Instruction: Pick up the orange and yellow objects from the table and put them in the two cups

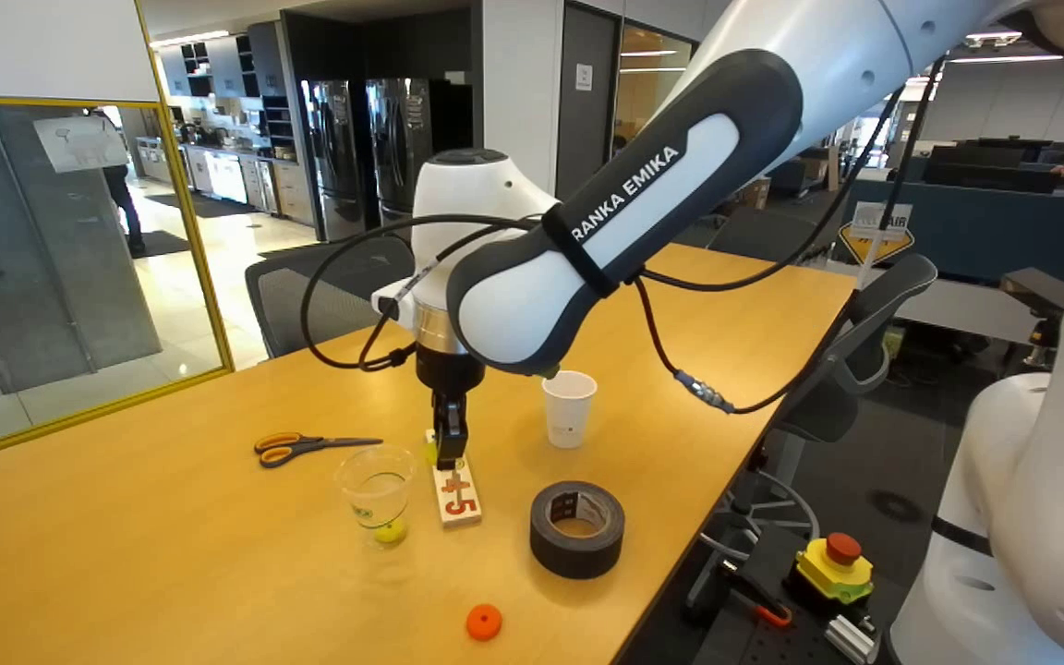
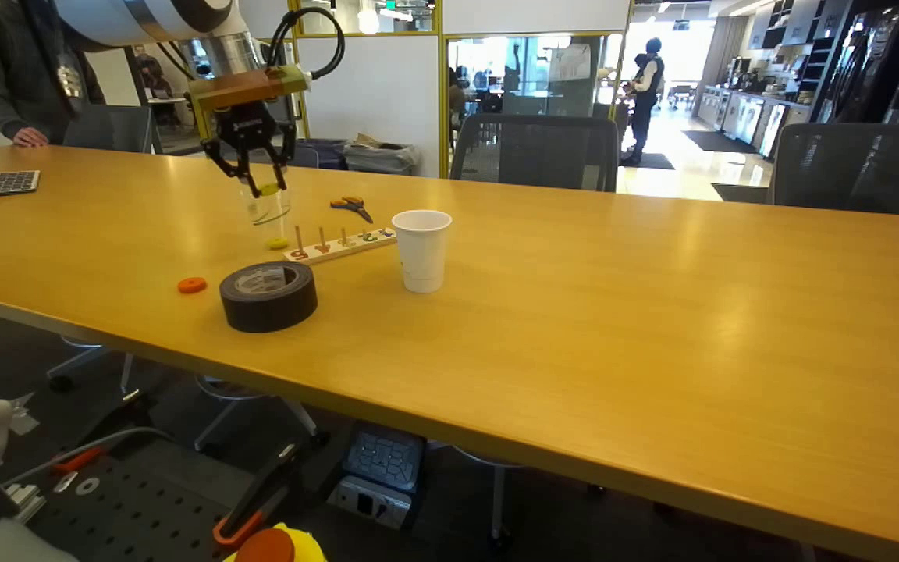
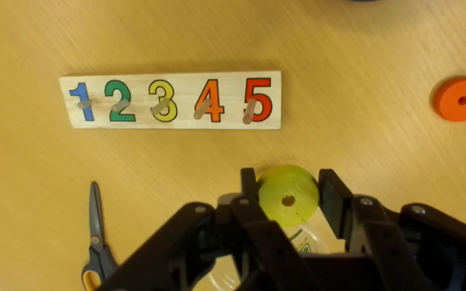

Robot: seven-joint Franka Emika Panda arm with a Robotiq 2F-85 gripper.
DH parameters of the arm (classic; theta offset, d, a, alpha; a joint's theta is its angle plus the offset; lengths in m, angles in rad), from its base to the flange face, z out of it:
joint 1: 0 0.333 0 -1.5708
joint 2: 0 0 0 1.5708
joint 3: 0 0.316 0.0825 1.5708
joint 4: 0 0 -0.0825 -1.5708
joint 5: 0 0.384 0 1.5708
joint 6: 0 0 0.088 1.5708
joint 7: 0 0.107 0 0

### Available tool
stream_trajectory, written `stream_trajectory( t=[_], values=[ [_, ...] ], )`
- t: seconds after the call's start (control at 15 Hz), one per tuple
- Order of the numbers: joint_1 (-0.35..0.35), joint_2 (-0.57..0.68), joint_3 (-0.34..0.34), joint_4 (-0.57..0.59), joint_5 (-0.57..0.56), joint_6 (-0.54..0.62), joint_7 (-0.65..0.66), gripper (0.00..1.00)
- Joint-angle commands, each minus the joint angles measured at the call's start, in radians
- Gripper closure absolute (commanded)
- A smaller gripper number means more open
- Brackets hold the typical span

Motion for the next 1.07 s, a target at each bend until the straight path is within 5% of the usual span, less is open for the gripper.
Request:
stream_trajectory(
  t=[0.0, 0.87, 0.93, 1.0],
  values=[
    [0.000, 0.079, 0.000, 0.106, 0.034, -0.020, -0.002, 0.78],
    [-0.024, 0.223, 0.038, 0.291, 0.253, -0.084, -0.070, 0.78],
    [-0.026, 0.229, 0.039, 0.298, 0.251, -0.090, -0.066, 0.33],
    [-0.024, 0.233, 0.035, 0.300, 0.232, -0.087, -0.043, 0.32]
  ],
)
